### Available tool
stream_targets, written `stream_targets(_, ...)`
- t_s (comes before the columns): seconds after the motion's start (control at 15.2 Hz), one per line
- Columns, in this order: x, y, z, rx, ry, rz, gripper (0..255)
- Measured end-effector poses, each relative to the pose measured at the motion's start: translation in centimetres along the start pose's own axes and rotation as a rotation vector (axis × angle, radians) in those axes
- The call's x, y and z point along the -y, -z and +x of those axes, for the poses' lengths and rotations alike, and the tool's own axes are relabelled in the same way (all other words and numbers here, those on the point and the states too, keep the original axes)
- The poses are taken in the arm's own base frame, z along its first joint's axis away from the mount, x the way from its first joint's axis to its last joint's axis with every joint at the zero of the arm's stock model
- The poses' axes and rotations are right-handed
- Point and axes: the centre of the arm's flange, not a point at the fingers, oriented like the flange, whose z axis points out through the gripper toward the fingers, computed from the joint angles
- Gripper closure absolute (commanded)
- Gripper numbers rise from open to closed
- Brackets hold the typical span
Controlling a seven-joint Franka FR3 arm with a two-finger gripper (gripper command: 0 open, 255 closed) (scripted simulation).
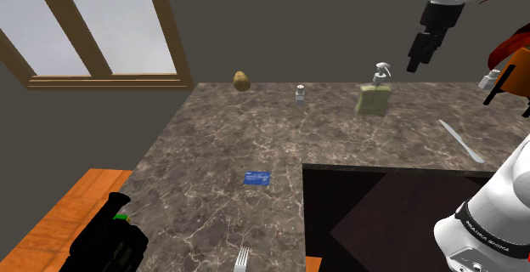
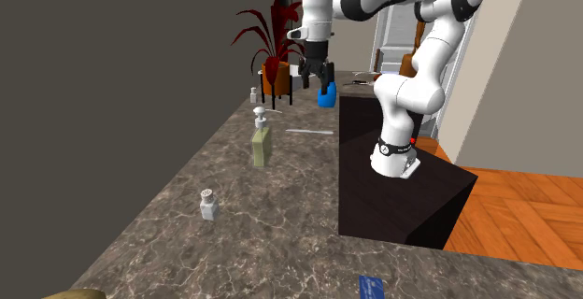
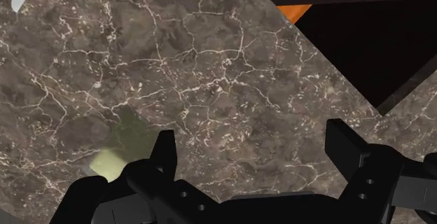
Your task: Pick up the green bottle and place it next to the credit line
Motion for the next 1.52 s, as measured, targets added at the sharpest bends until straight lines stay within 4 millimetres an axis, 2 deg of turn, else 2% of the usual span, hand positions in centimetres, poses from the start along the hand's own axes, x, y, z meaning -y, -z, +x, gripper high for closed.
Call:
stream_targets(0.46, -7.3, -5.7, 1.9, -0.051, 0.101, 0.03, 0)
stream_targets(0.73, -11.7, -8.4, 3.8, -0.08, 0.158, 0.046, 0)
stream_targets(0.79, -12.8, -9.7, 4.1, -0.086, 0.172, 0.051, 0)
stream_targets(0.92, -14.3, -11.2, 5.0, -0.101, 0.201, 0.059, 0)
stream_targets(1.12, -17.4, -13.5, 6.9, -0.12, 0.244, 0.068, 0)
stream_targets(1.25, -18.5, -14.6, 7.7, -0.131, 0.265, 0.074, 0)
stream_targets(1.52, -18.7, -16.9, 7.9, -0.135, 0.272, 0.074, 0)
